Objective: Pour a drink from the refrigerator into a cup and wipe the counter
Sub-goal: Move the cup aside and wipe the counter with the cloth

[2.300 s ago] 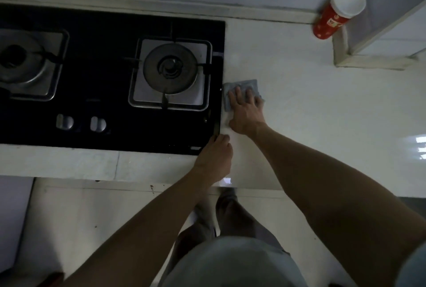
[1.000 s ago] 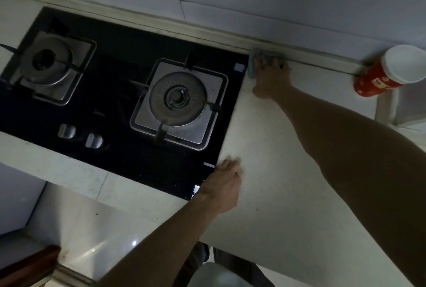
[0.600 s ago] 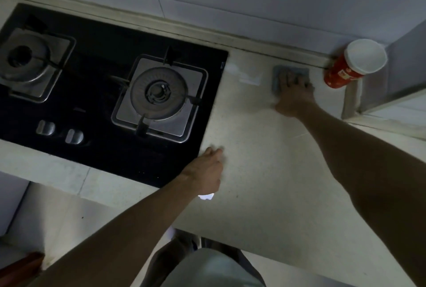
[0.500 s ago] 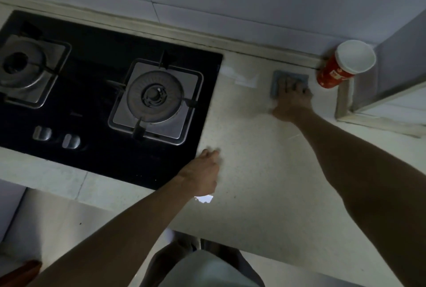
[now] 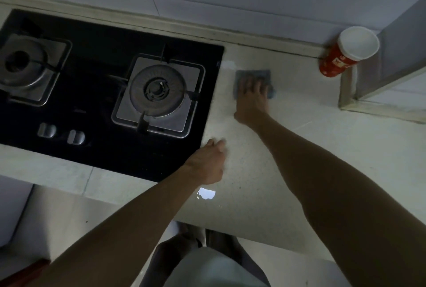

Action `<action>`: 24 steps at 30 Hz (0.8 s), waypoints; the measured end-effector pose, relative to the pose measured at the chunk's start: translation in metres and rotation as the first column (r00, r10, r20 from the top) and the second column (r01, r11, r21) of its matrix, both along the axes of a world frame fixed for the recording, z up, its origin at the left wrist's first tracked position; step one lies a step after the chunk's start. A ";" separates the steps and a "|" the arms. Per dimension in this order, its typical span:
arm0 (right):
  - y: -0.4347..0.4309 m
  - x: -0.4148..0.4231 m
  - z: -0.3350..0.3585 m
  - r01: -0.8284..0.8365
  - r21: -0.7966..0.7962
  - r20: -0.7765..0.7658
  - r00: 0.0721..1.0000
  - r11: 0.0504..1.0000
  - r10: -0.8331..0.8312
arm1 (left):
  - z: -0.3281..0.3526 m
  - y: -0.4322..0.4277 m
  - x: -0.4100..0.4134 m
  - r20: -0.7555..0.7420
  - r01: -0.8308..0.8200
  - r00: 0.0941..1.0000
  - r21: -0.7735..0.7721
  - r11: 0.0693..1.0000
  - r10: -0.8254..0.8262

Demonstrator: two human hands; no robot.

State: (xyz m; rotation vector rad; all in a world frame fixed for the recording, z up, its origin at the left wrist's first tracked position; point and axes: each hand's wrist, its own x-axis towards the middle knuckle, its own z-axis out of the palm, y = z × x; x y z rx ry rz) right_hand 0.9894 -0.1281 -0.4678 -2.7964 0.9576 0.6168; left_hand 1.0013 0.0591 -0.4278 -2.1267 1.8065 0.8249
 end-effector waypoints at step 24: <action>0.036 -0.170 -0.006 0.658 0.121 0.071 0.741 0.743 -0.668 | -0.018 0.055 -0.041 -0.071 -0.126 0.991 -0.242 0.962 0.112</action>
